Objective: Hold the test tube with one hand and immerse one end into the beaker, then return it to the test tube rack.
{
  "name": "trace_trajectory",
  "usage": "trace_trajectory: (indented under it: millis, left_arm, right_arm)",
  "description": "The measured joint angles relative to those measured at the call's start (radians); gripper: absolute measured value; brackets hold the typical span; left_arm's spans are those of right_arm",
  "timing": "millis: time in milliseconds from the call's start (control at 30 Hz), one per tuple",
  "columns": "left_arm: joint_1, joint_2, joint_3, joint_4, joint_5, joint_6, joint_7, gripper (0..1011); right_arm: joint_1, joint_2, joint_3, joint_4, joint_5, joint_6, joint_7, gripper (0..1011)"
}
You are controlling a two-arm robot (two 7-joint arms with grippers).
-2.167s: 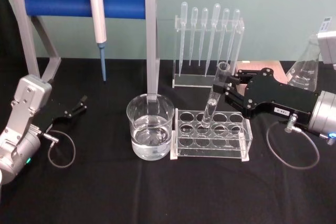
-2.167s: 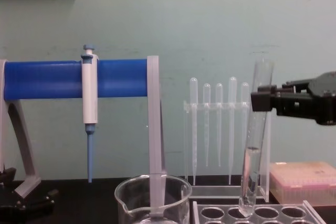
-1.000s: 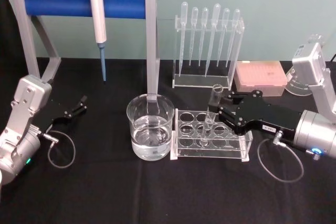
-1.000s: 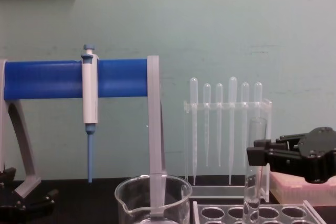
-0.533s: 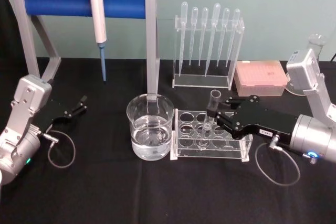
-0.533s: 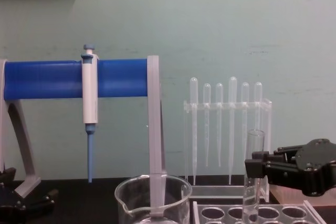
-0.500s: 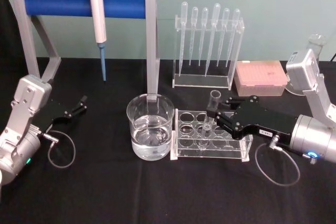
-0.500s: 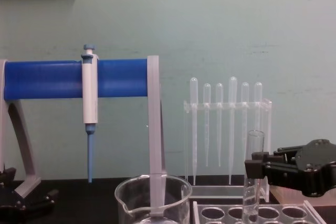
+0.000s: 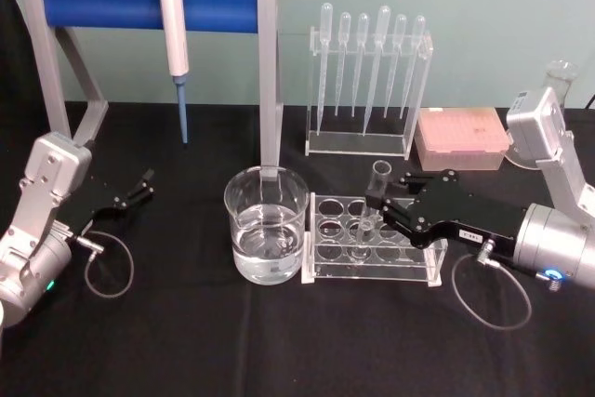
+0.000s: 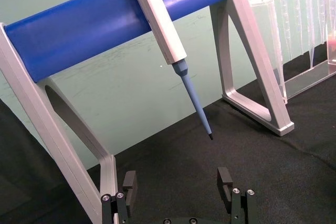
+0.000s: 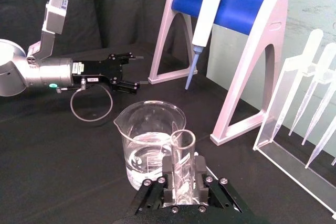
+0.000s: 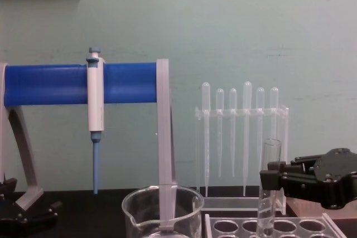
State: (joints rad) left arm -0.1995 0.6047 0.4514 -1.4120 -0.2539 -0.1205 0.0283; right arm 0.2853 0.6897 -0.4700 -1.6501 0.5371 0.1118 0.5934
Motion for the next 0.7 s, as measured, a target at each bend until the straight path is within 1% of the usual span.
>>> trace_trajectory:
  millis: [33, 67, 100, 133, 167, 200, 300, 333, 367, 400, 500, 533, 567, 667, 700]
  left_arm:
    - [0.000, 0.000, 0.000, 0.000, 0.000, 0.000, 0.000, 1000]
    - [0.000, 0.000, 0.000, 0.000, 0.000, 0.000, 0.000, 1000]
    - [0.000, 0.000, 0.000, 0.000, 0.000, 0.000, 0.000, 1000]
    - [0.000, 0.000, 0.000, 0.000, 0.000, 0.000, 0.000, 1000]
    - [0.000, 0.000, 0.000, 0.000, 0.000, 0.000, 0.000, 1000]
    - [0.000, 0.000, 0.000, 0.000, 0.000, 0.000, 0.000, 1000]
    - [0.000, 0.000, 0.000, 0.000, 0.000, 0.000, 0.000, 1000]
    - [0.000, 0.000, 0.000, 0.000, 0.000, 0.000, 0.000, 1000]
    - [0.000, 0.000, 0.000, 0.000, 0.000, 0.000, 0.000, 1000]
    - [0.000, 0.000, 0.000, 0.000, 0.000, 0.000, 0.000, 1000]
    - [0.000, 0.000, 0.000, 0.000, 0.000, 0.000, 0.000, 1000]
    - [0.000, 0.000, 0.000, 0.000, 0.000, 0.000, 0.000, 1000]
    - [0.000, 0.000, 0.000, 0.000, 0.000, 0.000, 0.000, 1000]
    - [0.000, 0.000, 0.000, 0.000, 0.000, 0.000, 0.000, 1000]
    - [0.000, 0.000, 0.000, 0.000, 0.000, 0.000, 0.000, 1000]
  right_arm:
    - [0.000, 0.000, 0.000, 0.000, 0.000, 0.000, 0.000, 243]
    - [0.000, 0.000, 0.000, 0.000, 0.000, 0.000, 0.000, 296]
    - [0.000, 0.000, 0.000, 0.000, 0.000, 0.000, 0.000, 311]
    - [0.000, 0.000, 0.000, 0.000, 0.000, 0.000, 0.000, 357]
    - [0.000, 0.000, 0.000, 0.000, 0.000, 0.000, 0.000, 367]
    - [0.000, 0.000, 0.000, 0.000, 0.000, 0.000, 0.000, 416]
    - [0.001, 0.001, 0.001, -0.001, 0.001, 0.000, 0.000, 512]
    - [0.001, 0.001, 0.001, -0.001, 0.001, 0.000, 0.000, 561]
    - [0.001, 0.001, 0.001, -0.001, 0.001, 0.000, 0.000, 573]
    - [0.001, 0.001, 0.001, -0.001, 0.001, 0.000, 0.000, 621]
    - [0.001, 0.001, 0.001, -0.001, 0.001, 0.000, 0.000, 703]
    - [0.000, 0.001, 0.002, -0.003, 0.001, 0.000, -0.001, 759]
    - [-0.002, 0.002, 0.005, -0.010, 0.001, -0.002, -0.001, 769]
    - [-0.016, 0.008, 0.023, -0.042, 0.001, -0.014, -0.015, 868]
    - [-0.021, 0.009, 0.028, -0.051, 0.002, -0.016, -0.020, 886]
